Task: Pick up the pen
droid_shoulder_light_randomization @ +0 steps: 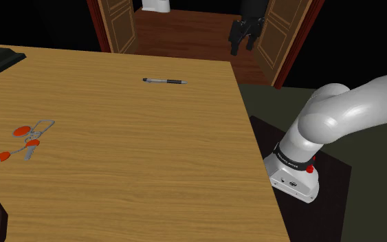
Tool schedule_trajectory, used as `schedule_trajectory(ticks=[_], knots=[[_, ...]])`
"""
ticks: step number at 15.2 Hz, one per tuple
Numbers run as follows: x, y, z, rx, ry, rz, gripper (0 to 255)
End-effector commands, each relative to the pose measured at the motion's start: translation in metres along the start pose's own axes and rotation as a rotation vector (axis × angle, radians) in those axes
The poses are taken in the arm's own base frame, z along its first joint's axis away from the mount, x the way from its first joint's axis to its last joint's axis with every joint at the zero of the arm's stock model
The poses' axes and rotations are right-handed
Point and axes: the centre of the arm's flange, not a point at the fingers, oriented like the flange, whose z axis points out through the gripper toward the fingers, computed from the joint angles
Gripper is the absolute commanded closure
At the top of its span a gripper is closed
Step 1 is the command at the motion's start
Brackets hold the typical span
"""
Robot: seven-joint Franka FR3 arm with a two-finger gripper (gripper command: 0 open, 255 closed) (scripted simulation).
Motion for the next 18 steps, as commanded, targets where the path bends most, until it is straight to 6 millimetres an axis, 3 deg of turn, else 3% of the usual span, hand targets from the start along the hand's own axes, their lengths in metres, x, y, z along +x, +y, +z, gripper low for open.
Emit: schedule_trajectory(ticks=[1, 10, 18], knots=[[0.0, 0.0, 0.0, 0.0, 0.0, 0.0, 0], [0.047, -0.112, -0.002, -0.038, 0.014, -0.316, 0], [0.058, -0.22, 0.0, -0.072, 0.026, -0.596, 0]])
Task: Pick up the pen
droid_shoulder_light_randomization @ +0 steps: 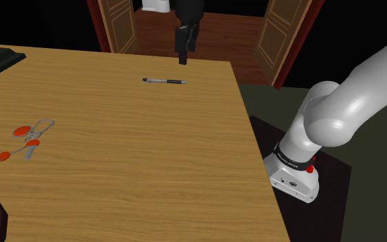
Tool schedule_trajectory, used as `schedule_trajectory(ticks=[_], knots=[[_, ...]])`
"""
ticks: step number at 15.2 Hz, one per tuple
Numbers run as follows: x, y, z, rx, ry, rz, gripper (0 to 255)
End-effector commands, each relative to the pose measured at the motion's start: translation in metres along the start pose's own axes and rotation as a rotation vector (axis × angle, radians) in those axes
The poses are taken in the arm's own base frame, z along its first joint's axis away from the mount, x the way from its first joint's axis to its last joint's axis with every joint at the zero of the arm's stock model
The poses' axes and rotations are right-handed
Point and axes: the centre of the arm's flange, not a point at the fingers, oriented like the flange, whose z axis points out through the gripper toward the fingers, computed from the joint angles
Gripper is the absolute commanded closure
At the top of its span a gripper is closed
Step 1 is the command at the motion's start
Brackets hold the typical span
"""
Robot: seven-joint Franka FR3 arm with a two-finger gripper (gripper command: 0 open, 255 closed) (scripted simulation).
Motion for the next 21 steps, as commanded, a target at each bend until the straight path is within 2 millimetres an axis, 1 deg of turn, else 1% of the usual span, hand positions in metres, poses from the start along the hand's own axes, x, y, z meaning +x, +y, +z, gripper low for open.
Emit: schedule_trajectory(ticks=[1, 6, 7, 14, 16, 17, 21], knots=[[0.012, -0.024, -0.001, -0.008, 0.003, -0.072, 0], [0.038, -0.086, -0.002, -0.029, 0.011, -0.247, 0], [0.04, -0.092, -0.002, -0.031, 0.011, -0.263, 0], [0.04, -0.094, 0.035, -0.031, 0.011, -0.263, 0], [0.04, -0.094, 0.038, -0.031, 0.011, -0.263, 0], [0.04, -0.094, 0.038, -0.031, 0.011, -0.263, 255], [0.04, -0.095, 0.038, -0.031, 0.012, -0.263, 255]])
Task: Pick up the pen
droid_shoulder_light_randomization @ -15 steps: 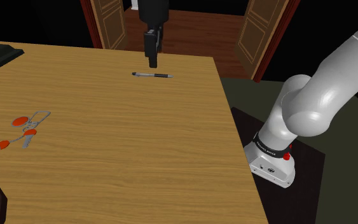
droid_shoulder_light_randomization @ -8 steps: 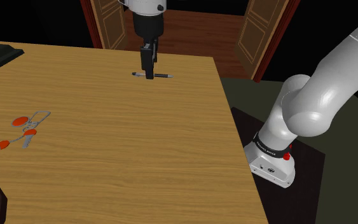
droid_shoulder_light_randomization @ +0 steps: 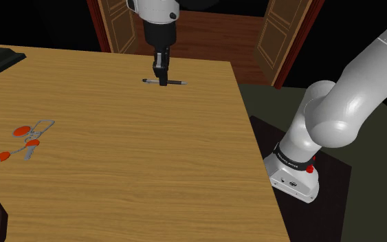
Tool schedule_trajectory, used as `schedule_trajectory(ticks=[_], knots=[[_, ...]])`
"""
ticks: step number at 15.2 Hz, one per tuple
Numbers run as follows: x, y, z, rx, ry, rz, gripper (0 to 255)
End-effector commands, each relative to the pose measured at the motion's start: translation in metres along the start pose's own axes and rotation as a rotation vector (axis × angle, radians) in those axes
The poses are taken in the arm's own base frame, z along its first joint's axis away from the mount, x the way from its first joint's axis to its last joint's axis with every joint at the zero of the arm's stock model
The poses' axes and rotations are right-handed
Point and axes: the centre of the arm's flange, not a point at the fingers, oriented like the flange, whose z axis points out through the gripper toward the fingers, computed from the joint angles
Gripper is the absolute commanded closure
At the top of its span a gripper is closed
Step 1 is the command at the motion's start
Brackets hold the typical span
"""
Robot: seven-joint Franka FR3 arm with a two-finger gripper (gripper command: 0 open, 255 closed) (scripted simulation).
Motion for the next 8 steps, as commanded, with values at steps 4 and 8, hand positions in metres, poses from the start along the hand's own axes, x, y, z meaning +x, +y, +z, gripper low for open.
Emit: schedule_trajectory(ticks=[4, 8], knots=[[0.0, 0.005, 0.004, -0.001, -0.006, 0.004, 255], [-0.001, 0.004, -0.014, -0.001, -0.006, 0.004, 255]])
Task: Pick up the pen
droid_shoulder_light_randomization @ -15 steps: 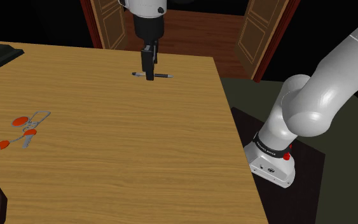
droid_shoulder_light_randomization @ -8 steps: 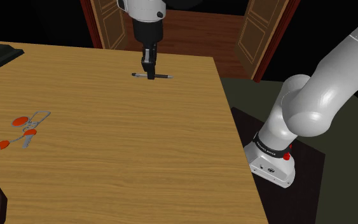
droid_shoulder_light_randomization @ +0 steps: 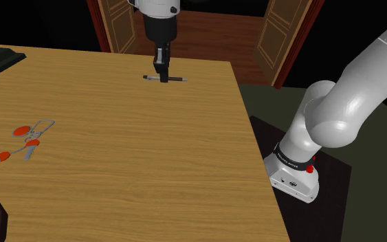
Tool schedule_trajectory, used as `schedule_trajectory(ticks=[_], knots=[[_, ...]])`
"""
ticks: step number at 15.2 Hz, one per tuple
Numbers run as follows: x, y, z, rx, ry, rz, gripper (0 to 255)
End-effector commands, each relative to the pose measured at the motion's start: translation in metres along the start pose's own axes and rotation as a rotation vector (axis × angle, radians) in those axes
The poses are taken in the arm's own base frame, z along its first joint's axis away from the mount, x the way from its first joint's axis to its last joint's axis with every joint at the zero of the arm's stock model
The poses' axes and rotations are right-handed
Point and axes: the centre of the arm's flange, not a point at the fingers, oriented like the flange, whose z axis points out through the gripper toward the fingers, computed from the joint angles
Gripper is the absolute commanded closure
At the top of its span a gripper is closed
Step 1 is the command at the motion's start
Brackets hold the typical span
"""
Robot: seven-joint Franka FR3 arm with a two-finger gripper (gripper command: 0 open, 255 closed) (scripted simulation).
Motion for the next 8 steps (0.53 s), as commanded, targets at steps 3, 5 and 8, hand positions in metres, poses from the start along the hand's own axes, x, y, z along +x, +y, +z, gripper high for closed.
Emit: schedule_trajectory(ticks=[3, 5, 8], knots=[[0.001, 0.002, -0.02, 0.0, -0.001, 0.0, 255], [0.001, 0.003, -0.03, 0.0, -0.001, 0.0, 255], [0.001, 0.004, -0.046, 0.0, -0.001, 0.0, 255]])
